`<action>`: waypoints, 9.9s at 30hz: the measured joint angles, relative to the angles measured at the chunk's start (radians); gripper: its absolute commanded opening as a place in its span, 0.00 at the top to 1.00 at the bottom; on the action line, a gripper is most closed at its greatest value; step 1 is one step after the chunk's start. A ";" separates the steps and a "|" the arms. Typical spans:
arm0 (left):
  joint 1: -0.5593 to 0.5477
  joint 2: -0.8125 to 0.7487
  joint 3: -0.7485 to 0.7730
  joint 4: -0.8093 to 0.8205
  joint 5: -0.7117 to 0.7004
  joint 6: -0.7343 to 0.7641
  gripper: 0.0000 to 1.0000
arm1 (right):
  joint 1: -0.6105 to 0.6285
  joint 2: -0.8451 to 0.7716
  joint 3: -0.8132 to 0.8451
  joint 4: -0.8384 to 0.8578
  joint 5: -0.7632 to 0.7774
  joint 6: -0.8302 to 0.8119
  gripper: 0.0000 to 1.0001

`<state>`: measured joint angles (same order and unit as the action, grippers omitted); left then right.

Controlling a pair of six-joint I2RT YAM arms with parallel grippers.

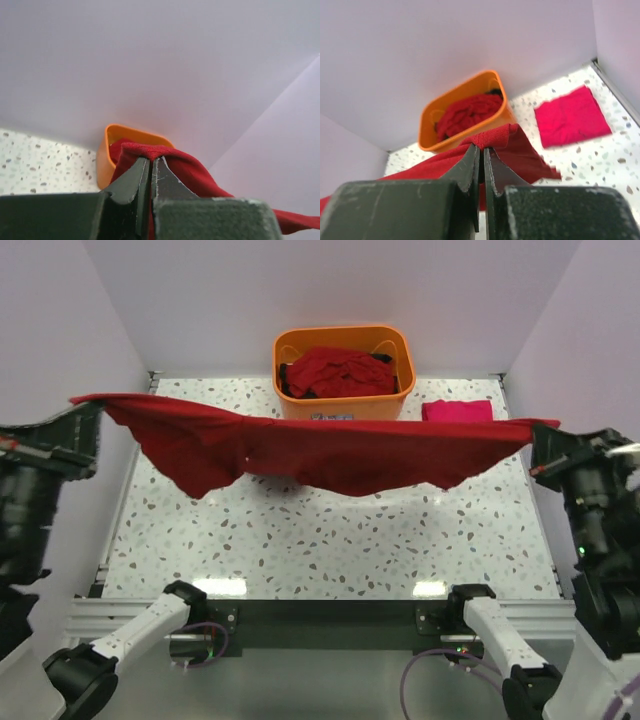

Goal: Fold and stack the t-shirts
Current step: Flatten the tshirt out, then fold the tshirt

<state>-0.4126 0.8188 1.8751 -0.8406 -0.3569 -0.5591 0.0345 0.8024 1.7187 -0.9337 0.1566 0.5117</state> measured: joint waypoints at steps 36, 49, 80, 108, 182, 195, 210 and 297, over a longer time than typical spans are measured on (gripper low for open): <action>0.223 0.813 -0.555 0.489 0.203 0.179 1.00 | -0.019 0.602 -0.558 0.381 0.083 -0.063 1.00; 0.225 0.938 -0.564 0.695 0.295 0.183 1.00 | -0.028 0.945 -0.428 0.607 0.000 -0.128 1.00; 0.062 0.168 -1.137 0.266 0.252 -0.327 1.00 | -0.029 0.830 -0.451 0.463 0.037 -0.184 1.00; 0.030 -0.052 -1.352 0.029 0.356 -0.435 0.00 | -0.029 0.747 -0.679 0.262 0.170 -0.127 0.01; 0.402 0.737 -0.631 0.360 0.300 -0.074 0.00 | 0.193 0.950 -0.444 0.465 -0.116 -0.123 0.01; 0.016 0.101 -1.301 0.062 0.256 -0.401 0.05 | 0.193 0.462 -0.813 0.385 -0.026 -0.043 0.01; -0.001 0.116 -1.435 0.082 0.295 -0.514 0.61 | 0.171 0.293 -0.982 0.278 0.021 0.050 0.01; 0.209 0.554 -0.896 0.205 0.571 -0.242 1.00 | 0.153 0.463 -0.863 0.314 -0.021 0.139 1.00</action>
<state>-0.2031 1.3724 0.9787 -0.6357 0.2146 -0.8013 0.1875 1.2655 0.8555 -0.6201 0.1360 0.6510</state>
